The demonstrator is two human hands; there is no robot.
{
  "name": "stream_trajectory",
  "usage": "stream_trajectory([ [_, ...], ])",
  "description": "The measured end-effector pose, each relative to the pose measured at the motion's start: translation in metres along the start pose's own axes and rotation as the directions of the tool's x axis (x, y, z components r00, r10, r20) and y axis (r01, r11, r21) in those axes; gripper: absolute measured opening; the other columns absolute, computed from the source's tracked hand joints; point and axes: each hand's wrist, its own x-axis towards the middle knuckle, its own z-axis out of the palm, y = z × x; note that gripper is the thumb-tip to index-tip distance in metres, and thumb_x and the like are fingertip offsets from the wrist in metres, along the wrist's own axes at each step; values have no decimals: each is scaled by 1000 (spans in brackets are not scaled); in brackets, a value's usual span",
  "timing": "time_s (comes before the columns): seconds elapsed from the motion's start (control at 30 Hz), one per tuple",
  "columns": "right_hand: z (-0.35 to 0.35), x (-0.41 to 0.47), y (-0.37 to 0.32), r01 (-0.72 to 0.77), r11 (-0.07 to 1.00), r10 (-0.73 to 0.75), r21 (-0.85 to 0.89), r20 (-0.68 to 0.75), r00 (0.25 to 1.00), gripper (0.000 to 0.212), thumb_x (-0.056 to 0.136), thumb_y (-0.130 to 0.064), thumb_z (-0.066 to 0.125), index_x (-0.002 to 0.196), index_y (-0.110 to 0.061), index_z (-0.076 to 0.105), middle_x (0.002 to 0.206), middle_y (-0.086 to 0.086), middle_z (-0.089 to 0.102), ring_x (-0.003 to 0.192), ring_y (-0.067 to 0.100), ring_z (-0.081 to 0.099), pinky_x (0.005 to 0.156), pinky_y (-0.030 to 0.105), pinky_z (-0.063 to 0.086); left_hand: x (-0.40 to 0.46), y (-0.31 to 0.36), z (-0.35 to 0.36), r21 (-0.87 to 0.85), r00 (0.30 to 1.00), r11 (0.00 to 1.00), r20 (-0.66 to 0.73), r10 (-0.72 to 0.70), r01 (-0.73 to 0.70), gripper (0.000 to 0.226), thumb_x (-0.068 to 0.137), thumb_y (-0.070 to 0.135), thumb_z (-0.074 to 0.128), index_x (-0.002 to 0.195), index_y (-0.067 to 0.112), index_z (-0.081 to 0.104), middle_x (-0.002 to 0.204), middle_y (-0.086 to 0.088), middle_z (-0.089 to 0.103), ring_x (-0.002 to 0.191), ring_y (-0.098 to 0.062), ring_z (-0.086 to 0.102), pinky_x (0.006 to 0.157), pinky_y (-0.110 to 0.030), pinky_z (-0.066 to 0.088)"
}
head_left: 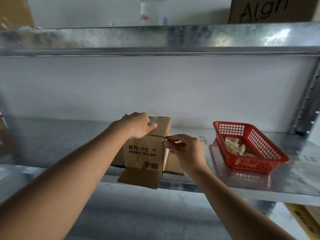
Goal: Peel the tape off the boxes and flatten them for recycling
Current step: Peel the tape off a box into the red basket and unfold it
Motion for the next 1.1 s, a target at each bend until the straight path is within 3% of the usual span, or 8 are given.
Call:
stream_trajectory([
  [0.3,-2,6,2,340,873,-326,-351,101,940,9,101,-18,60,100,-20,68,100,-8,69,79,18,69,63,44,57,-2,-15,19,-167,996,983,-60,61,-71,61,97,73,43,100,16,64,91,-2,65,81,-22,64,68,-38,48],
  [0.47,-10,15,0,414,790,-305,-452,297,905,10,103,-9,53,110,-16,54,111,0,64,89,30,72,69,49,59,-1,-16,16,-225,997,973,-70,38,-53,70,88,80,52,86,10,60,77,-3,62,69,-22,57,63,-36,37],
  [0.63,-23,22,-12,495,790,-446,-360,215,869,3,101,-11,61,100,-14,63,98,-2,63,76,23,66,64,45,56,1,-10,9,-225,999,973,-13,39,-41,64,88,79,56,73,18,42,70,-1,41,64,-21,40,64,-37,28],
  [0.7,-26,24,-12,412,888,-389,-206,144,910,3,95,-8,71,94,-11,73,93,-3,71,78,15,71,70,40,59,2,-9,9,-225,999,974,-6,37,-38,64,88,77,57,73,17,42,70,-2,39,64,-21,39,65,-37,27],
  [0.77,-29,23,-11,124,990,-131,59,138,982,4,90,-9,78,91,-13,77,91,-2,77,84,13,76,80,38,63,2,-8,8,-224,1000,974,-4,30,-30,63,87,78,58,74,16,48,69,-1,43,64,-20,42,64,-36,29],
  [0.9,-29,18,-9,-230,836,145,498,204,968,15,88,-16,78,94,-2,76,93,14,78,93,31,77,87,40,63,2,-4,5,-190,1000,982,-7,7,-8,71,85,79,59,87,8,64,74,-4,56,67,-21,51,64,-35,33],
  [1.0,-33,21,-11,-325,783,231,530,237,944,40,79,-30,79,99,4,74,89,17,77,90,30,77,85,38,63,3,0,3,-139,1000,990,6,-10,11,70,87,78,57,98,10,69,84,-6,66,75,-23,61,65,-35,37],
  [1.1,-35,24,-12,-377,847,292,376,265,919,36,75,-35,84,93,-4,78,81,13,76,81,22,74,80,32,63,3,6,2,-74,1000,997,6,-23,23,65,89,77,55,89,13,64,78,-4,62,70,-21,57,61,-33,35],
])
